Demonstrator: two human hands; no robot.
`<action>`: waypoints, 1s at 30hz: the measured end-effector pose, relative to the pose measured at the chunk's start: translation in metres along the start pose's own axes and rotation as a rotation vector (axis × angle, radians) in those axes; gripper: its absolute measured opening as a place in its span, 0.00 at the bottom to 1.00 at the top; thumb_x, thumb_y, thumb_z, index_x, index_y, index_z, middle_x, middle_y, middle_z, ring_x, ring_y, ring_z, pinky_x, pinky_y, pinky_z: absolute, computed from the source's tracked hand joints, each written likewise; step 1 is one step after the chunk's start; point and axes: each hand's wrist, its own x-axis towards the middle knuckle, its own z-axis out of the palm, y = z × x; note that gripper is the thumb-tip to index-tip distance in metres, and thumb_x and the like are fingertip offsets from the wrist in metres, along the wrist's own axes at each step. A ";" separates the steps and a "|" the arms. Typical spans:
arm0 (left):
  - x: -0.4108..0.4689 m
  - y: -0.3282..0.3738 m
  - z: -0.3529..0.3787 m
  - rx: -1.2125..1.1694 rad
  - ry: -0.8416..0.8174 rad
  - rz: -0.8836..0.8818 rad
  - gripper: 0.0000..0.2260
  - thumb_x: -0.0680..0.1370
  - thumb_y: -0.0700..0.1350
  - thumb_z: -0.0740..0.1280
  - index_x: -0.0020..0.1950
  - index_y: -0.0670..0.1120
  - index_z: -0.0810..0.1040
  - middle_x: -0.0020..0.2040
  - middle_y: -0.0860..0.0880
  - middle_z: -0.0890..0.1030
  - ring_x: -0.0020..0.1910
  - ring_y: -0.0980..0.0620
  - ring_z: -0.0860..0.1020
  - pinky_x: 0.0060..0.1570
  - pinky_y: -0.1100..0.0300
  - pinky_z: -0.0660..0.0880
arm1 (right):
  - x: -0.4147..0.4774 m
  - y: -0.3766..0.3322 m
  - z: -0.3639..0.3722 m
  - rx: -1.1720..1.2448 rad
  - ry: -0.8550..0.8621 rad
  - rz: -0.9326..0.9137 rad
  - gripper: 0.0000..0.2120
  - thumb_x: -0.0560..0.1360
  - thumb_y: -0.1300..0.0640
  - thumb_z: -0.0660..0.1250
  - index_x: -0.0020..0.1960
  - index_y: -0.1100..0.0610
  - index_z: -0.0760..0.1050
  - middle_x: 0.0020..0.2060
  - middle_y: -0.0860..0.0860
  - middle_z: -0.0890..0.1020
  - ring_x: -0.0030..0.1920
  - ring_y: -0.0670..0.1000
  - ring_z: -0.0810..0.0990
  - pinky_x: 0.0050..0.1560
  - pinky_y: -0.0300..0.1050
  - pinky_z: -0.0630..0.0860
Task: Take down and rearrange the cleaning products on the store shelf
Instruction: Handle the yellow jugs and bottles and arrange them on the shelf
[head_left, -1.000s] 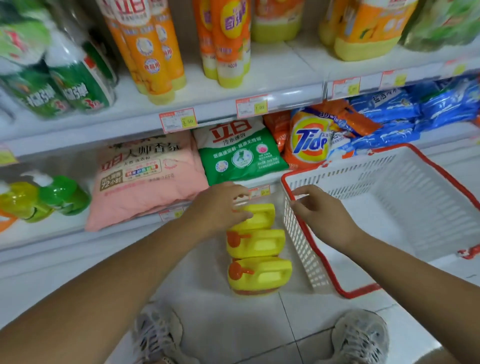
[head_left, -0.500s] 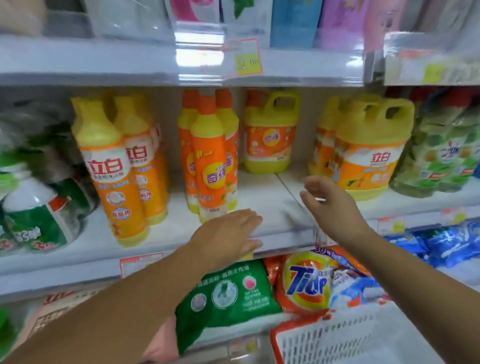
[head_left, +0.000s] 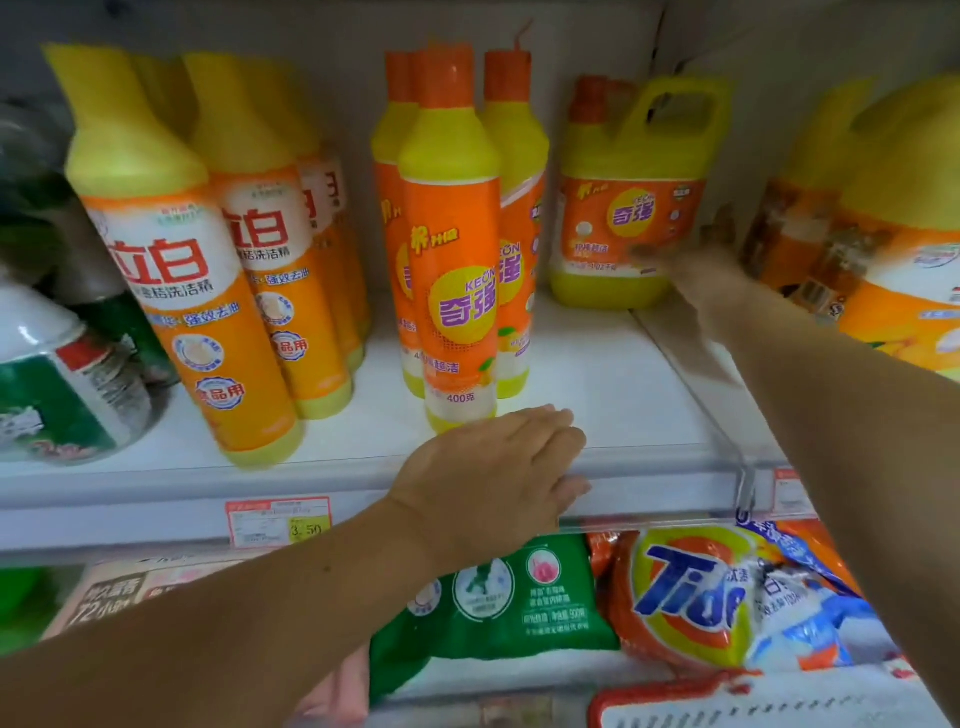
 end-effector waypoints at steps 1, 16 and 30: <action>-0.001 0.000 0.002 -0.001 0.001 -0.002 0.18 0.83 0.53 0.57 0.61 0.42 0.79 0.61 0.44 0.82 0.61 0.47 0.80 0.56 0.54 0.79 | 0.004 0.001 -0.001 0.039 0.007 -0.008 0.57 0.70 0.50 0.77 0.81 0.56 0.38 0.80 0.50 0.54 0.78 0.52 0.58 0.74 0.44 0.57; -0.003 -0.001 0.005 0.025 0.042 -0.001 0.19 0.83 0.54 0.56 0.60 0.43 0.79 0.61 0.44 0.82 0.61 0.48 0.80 0.58 0.55 0.78 | -0.010 0.011 0.008 0.248 -0.041 -0.106 0.34 0.71 0.60 0.77 0.73 0.55 0.66 0.62 0.49 0.78 0.59 0.49 0.77 0.61 0.47 0.74; -0.005 -0.001 0.011 0.035 0.073 0.007 0.20 0.84 0.54 0.55 0.60 0.42 0.80 0.60 0.43 0.82 0.60 0.47 0.80 0.55 0.53 0.80 | -0.077 0.004 -0.028 0.223 -0.095 -0.185 0.45 0.65 0.52 0.81 0.74 0.50 0.59 0.60 0.44 0.77 0.56 0.45 0.78 0.53 0.42 0.75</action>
